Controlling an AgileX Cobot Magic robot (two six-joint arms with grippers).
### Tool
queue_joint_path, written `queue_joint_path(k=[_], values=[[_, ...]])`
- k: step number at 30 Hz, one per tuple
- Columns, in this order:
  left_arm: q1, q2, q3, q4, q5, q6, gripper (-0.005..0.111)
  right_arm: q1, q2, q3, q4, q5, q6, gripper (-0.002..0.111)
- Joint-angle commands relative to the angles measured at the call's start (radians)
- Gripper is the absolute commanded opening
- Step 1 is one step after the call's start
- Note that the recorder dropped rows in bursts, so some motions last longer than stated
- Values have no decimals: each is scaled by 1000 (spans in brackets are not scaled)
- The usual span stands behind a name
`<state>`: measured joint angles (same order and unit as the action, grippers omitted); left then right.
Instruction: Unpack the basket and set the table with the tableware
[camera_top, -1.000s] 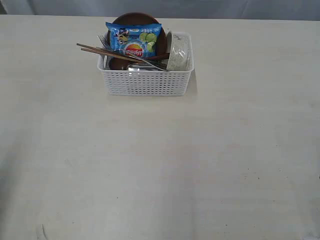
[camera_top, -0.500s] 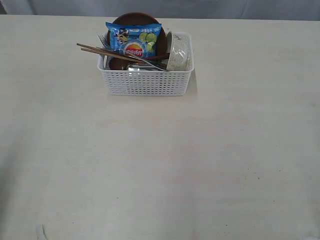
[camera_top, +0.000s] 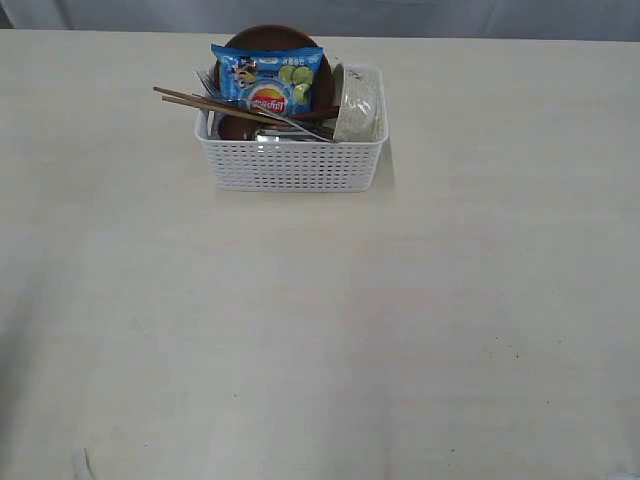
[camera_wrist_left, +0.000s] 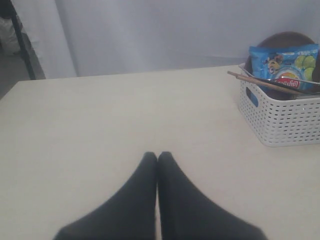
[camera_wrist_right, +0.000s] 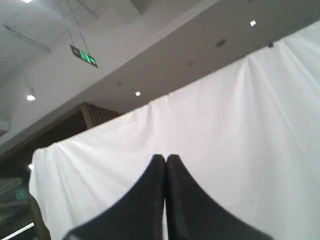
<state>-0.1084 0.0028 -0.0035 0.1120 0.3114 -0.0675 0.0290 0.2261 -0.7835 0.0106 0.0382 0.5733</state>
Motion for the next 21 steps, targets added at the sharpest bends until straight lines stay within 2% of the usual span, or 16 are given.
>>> queue_joint_path(k=[1, 3, 5, 6, 11, 15, 21], values=[[-6, -3, 3, -12, -7, 0, 0, 27, 239, -196, 41, 316, -150, 4], [-6, -3, 3, -12, -7, 0, 0, 81, 393, -289, 87, 458, -326, 21], [-6, -3, 3, -12, -7, 0, 0, 144, 545, -373, 96, 613, -386, 41], [-6, -3, 3, -12, -7, 0, 0, 181, 660, -442, 96, 745, -405, 44], [-6, -3, 3, -12, -7, 0, 0, 276, 1003, -646, 137, 999, -591, 44], [-6, -3, 3, -12, -7, 0, 0, 312, 1211, -769, 292, 1150, -755, 44], [-6, -3, 3, -12, -7, 0, 0, 401, 1434, -877, 387, 1169, -887, 44]])
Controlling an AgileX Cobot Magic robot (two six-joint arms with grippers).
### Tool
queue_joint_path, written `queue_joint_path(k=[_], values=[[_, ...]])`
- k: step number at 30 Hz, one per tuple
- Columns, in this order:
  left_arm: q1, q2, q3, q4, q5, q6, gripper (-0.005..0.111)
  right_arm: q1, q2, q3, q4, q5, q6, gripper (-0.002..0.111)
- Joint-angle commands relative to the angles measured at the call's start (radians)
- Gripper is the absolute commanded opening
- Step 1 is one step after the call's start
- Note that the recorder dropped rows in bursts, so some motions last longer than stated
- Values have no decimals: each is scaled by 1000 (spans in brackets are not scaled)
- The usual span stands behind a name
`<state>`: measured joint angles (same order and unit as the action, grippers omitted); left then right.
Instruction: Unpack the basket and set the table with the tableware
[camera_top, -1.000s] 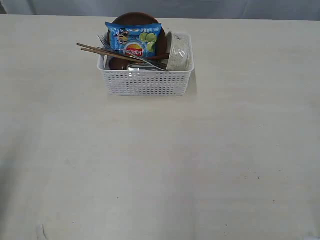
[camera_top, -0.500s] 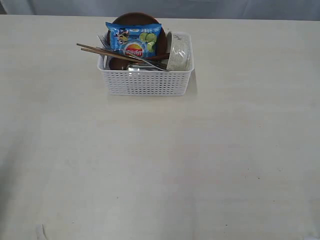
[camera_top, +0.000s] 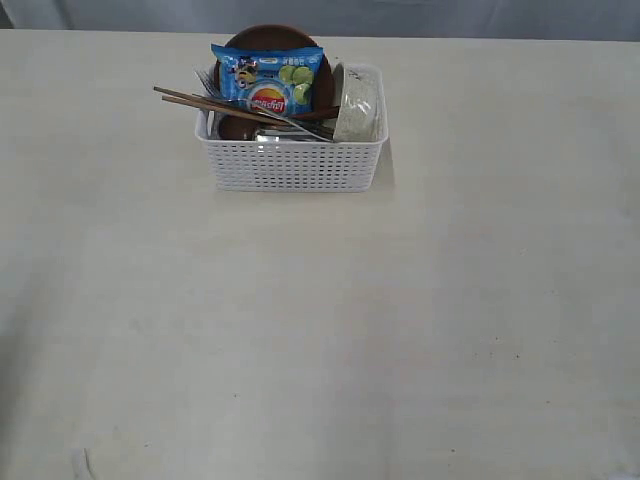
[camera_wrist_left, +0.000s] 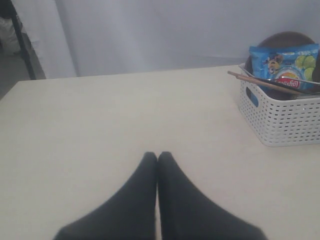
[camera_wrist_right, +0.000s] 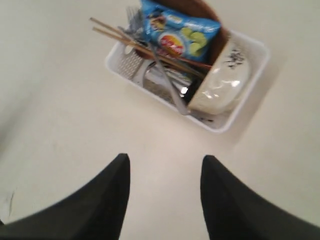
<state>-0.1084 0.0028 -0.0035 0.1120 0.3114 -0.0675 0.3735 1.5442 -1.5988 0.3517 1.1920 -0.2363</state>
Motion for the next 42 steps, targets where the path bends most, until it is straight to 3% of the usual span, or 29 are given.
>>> queue_joint_path(k=[1, 16, 42], values=[[-6, -3, 3, -12, -7, 0, 0, 75, 144, -79, 46, 17, -78, 44], [-6, -3, 3, -12, -7, 0, 0, 188, 547, -334, -78, -43, -85, 44], [-6, -3, 3, -12, -7, 0, 0, 189, 720, -343, -44, -220, -133, 44]])
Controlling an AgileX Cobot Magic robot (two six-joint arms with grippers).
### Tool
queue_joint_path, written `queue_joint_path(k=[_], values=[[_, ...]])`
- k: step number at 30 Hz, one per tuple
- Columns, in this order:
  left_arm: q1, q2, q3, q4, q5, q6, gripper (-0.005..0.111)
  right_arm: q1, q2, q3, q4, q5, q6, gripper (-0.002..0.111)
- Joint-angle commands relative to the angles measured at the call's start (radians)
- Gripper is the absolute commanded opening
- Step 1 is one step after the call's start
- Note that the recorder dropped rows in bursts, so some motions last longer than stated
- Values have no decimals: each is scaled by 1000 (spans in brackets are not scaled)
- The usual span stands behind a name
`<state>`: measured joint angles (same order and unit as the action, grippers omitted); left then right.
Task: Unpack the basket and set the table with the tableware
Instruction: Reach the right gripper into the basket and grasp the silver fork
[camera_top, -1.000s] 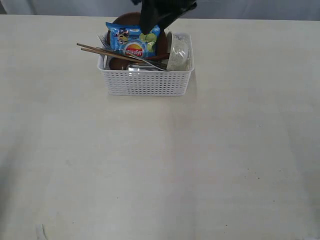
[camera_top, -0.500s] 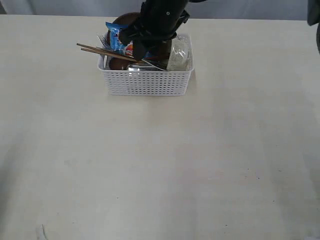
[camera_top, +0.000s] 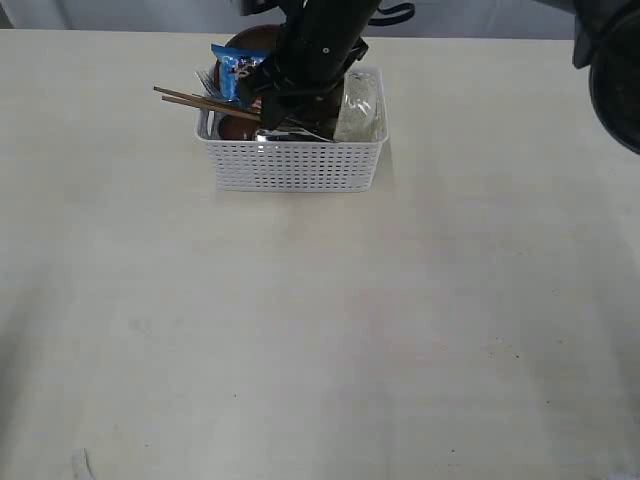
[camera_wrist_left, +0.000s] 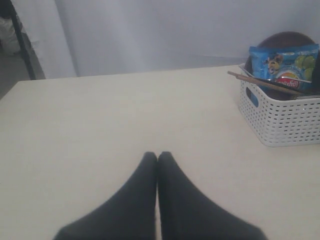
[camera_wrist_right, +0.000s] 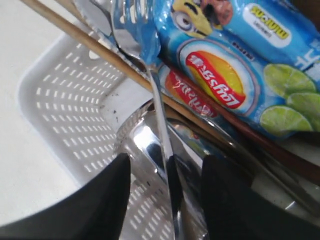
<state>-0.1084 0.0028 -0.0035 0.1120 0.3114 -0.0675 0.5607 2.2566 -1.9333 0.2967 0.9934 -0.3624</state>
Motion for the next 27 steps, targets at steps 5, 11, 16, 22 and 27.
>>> queue_joint_path(k=[5, 11, 16, 22, 27], values=[[-6, -3, 3, -12, -7, 0, 0, 1, 7, -8, 11, -41, -7, 31], [-6, -3, 3, -12, -7, 0, 0, 1, 7, -8, 11, -47, -24, -1], [-6, -3, 3, -4, -7, 0, 0, 1, 4, -8, 11, -47, -24, 0], [-6, -3, 3, -4, -7, 0, 0, 1, -46, -8, 11, -47, -24, 0], [-6, -3, 3, -4, -7, 0, 0, 1, -108, -8, 13, -45, -14, 0]])
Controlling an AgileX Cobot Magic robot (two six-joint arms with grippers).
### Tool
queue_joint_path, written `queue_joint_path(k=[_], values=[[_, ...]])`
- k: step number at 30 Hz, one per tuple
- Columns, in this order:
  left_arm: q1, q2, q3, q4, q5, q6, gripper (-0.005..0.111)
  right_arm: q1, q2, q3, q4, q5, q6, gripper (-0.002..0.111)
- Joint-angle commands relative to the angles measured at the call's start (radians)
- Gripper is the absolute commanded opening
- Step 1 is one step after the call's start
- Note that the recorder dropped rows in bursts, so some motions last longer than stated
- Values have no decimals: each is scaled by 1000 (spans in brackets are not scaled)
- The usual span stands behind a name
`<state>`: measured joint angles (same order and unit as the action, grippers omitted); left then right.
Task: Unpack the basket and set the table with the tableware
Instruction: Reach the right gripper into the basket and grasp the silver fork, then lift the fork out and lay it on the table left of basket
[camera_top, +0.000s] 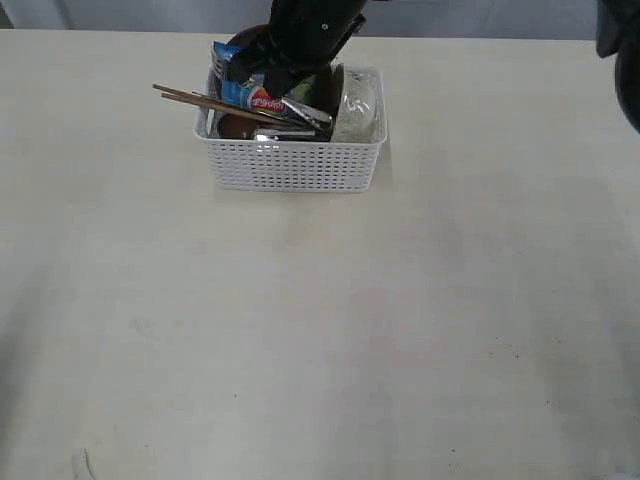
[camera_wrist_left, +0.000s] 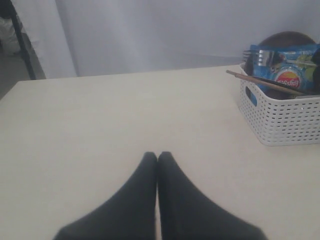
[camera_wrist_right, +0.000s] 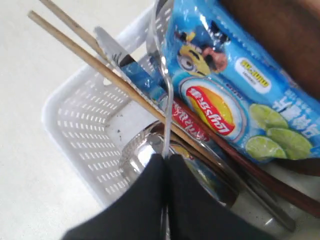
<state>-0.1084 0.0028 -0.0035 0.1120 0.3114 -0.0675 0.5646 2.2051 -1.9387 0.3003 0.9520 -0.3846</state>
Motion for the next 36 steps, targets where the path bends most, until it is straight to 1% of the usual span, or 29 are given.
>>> queue_joint_path(k=[1, 5, 10, 13, 16, 20, 23, 26, 29, 32, 36], values=[[-6, -3, 3, -4, -7, 0, 0, -2, -70, -3, 14, -1, 10, 0], [-6, -3, 3, -4, -7, 0, 0, -2, -113, -3, 35, 7, 27, 0], [-6, -3, 3, -4, -7, 0, 0, 7, -156, -1, 79, 83, 54, 0], [-6, -3, 3, -4, -7, 0, 0, 28, -196, 24, 44, 87, 124, 0], [-6, -3, 3, -4, -7, 0, 0, 75, -254, 93, -48, 51, 263, 0], [-6, -3, 3, -4, -7, 0, 0, 167, -359, 249, -174, -61, 469, 0], [-6, -3, 3, -4, -7, 0, 0, 239, -434, 391, -180, -176, 635, 0], [-6, -3, 3, -4, -7, 0, 0, 321, -478, 553, -194, -360, 791, 0], [-6, -3, 3, -4, -7, 0, 0, 389, -487, 671, -201, -491, 900, 0], [-6, -3, 3, -4, -7, 0, 0, 433, -487, 765, -201, -579, 975, 0], [-6, -3, 3, -4, -7, 0, 0, 451, -487, 876, -208, -701, 1084, 0]])
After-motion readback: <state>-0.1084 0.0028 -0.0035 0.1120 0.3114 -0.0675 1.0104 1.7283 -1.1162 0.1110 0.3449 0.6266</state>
